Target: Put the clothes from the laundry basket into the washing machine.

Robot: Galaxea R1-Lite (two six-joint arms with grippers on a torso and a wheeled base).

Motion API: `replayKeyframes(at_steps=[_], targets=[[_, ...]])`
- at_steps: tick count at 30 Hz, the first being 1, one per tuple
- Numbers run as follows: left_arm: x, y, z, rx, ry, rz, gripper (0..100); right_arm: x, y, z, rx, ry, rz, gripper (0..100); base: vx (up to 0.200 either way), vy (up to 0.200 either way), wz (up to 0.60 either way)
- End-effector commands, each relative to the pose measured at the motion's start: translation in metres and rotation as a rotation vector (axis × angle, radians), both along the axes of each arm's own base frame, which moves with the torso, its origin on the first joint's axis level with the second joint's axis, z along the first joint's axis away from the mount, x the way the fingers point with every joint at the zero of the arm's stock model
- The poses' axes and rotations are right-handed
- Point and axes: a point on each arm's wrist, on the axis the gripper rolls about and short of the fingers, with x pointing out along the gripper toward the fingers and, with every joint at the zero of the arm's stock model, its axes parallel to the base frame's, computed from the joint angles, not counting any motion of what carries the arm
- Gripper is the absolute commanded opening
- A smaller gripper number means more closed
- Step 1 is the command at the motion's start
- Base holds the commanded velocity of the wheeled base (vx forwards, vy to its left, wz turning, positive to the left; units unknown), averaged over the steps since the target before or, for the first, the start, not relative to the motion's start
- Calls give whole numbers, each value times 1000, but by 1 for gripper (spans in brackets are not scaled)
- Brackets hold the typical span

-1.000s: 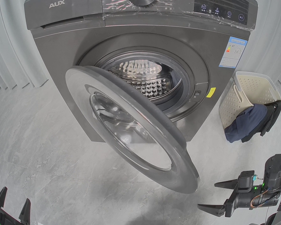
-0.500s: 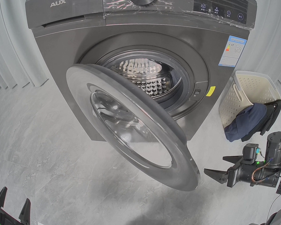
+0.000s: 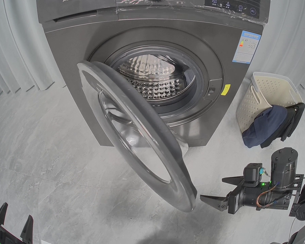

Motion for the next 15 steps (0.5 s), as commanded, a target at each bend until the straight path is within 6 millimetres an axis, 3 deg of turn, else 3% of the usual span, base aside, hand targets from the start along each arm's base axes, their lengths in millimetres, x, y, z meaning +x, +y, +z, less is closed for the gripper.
replayKeyframes(at_steps=[1, 7, 8, 9, 15], targets=[[0, 0, -5, 0, 4, 1, 100, -2, 2, 5, 23, -15, 7, 100, 0, 0, 0], [0, 0, -5, 0, 4, 1, 100, 29, 14, 12, 43, -36, -123, 100, 0, 0, 0], [0, 0, -5, 0, 4, 1, 100, 44, 23, 12, 64, -33, -177, 100, 0, 0, 0], [0, 0, -5, 0, 4, 1, 100, 44, 23, 12, 64, -33, -177, 100, 0, 0, 0], [0, 0, -5, 0, 4, 1, 100, 91, 39, 3, 74, -34, -287, 100, 0, 0, 0]])
